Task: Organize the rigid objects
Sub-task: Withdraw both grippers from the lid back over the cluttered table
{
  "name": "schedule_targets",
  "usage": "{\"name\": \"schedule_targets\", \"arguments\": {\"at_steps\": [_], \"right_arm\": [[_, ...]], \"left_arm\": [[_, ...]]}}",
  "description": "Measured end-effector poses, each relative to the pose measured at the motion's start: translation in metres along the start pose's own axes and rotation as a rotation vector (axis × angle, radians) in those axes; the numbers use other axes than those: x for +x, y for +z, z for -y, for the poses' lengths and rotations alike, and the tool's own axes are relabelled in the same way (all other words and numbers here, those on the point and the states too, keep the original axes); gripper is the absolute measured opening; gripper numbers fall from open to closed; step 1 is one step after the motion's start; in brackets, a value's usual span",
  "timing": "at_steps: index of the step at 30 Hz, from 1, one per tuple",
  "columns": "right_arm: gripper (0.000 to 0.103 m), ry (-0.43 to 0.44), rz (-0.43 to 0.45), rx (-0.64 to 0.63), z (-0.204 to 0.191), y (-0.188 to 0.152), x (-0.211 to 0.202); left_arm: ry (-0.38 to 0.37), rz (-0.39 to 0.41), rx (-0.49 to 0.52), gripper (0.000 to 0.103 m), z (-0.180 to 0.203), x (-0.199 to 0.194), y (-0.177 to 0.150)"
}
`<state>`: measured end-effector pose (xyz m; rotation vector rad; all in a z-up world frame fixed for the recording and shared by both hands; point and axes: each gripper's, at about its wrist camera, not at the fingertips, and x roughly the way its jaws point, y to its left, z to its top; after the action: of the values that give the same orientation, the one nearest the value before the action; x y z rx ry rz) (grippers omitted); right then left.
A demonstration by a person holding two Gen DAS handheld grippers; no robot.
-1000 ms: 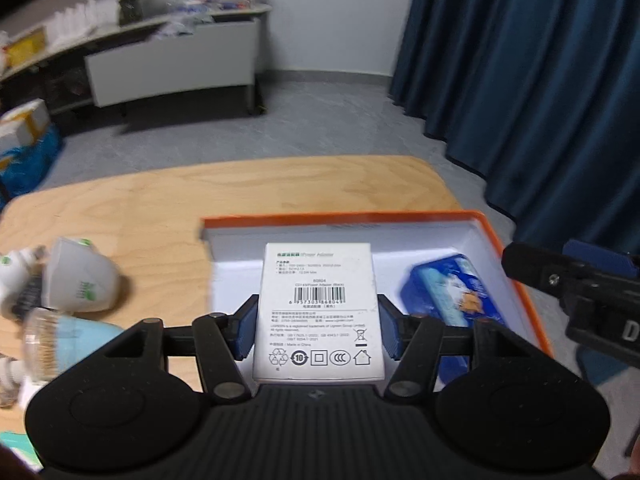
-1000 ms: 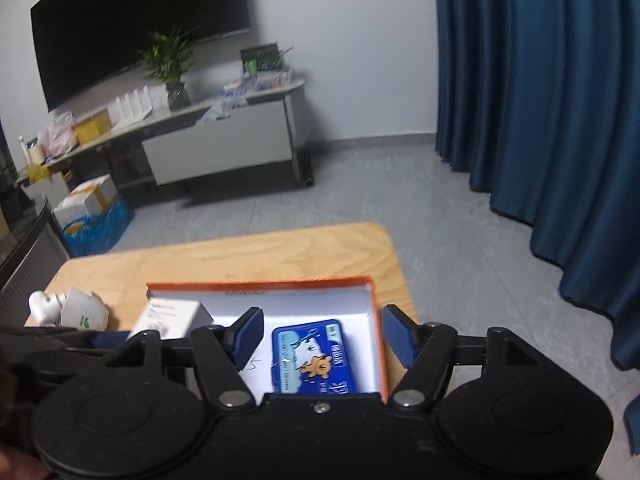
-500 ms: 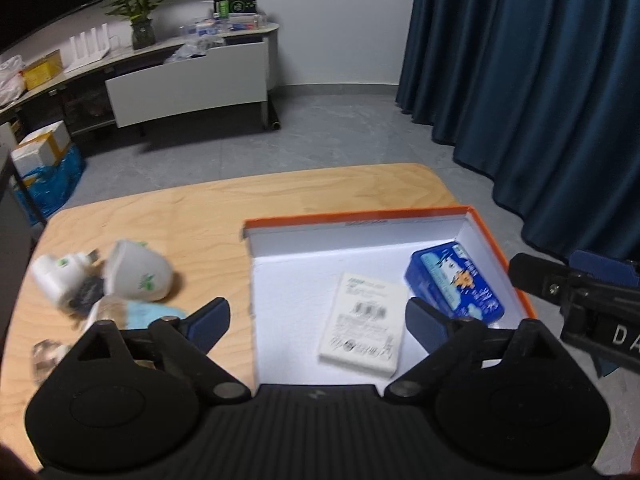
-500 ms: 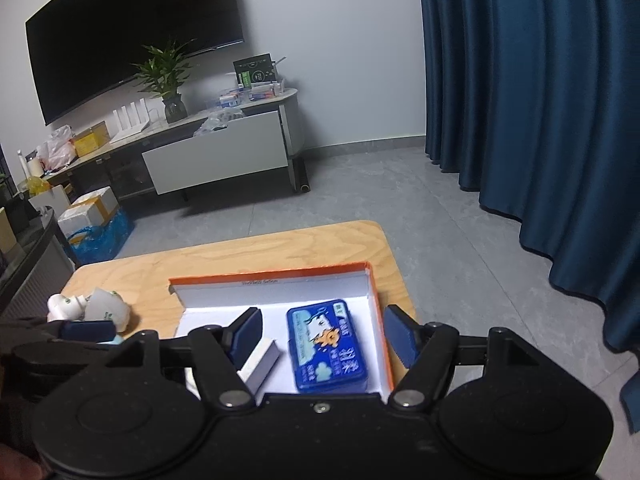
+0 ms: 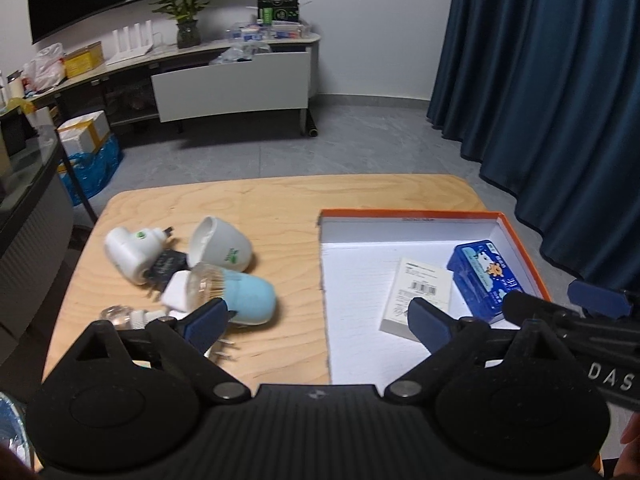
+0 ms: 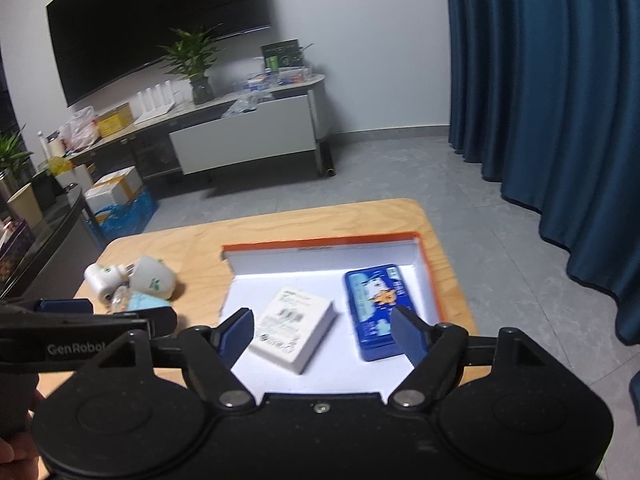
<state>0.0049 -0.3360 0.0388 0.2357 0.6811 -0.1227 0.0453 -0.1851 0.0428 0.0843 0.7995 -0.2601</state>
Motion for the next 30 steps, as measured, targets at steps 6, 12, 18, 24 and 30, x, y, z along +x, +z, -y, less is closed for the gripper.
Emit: {"name": "schedule_targets", "arguments": {"at_steps": [6,12,18,24,30], "right_arm": [[0.09,0.025,-0.008,-0.027,-0.021,-0.002,-0.001],[0.09,0.04,-0.012,-0.049,-0.035,-0.003,-0.001],[0.09,0.054,-0.021,-0.072,-0.047,-0.004,0.0],[0.09,0.073,-0.03,-0.091,-0.061,-0.005,0.003],[0.09,0.087,-0.035,-0.109,-0.074,-0.005,0.005]], "left_arm": [[0.022,0.006,-0.025,0.099,-0.019,-0.004,-0.004],[0.037,0.017,-0.043,0.099,-0.033,-0.008,-0.008],[0.046,0.018,-0.058,0.099,-0.047,-0.011,-0.012],[0.068,0.022,-0.075,0.099,-0.059,-0.014,-0.015],[0.082,0.025,-0.09,0.099,-0.072,-0.018,-0.017]]}}
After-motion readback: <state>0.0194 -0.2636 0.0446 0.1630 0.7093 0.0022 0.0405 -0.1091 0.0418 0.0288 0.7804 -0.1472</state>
